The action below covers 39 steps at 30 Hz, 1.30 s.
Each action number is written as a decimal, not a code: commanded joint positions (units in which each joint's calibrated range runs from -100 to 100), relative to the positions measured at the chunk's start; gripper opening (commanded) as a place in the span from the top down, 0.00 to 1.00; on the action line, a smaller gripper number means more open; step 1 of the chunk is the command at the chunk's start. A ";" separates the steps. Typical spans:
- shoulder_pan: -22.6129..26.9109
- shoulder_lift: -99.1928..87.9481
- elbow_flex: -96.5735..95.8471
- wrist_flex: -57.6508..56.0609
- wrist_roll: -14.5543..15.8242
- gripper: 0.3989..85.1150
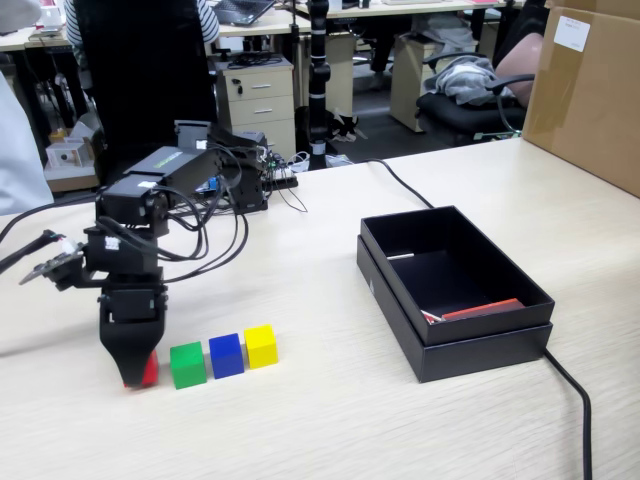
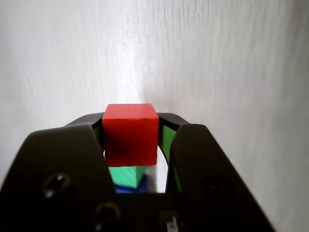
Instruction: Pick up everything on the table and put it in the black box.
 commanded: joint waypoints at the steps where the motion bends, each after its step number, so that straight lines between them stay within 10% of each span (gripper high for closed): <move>1: 2.15 -27.14 -4.24 -4.31 2.05 0.97; 10: 18.85 -56.40 -23.64 -8.11 12.36 0.97; 18: 32.58 -43.55 -19.11 -8.03 20.66 0.97; 30: 35.56 -4.19 0.29 -8.03 24.86 0.95; 39: 35.26 -6.14 -2.61 -8.20 24.81 0.58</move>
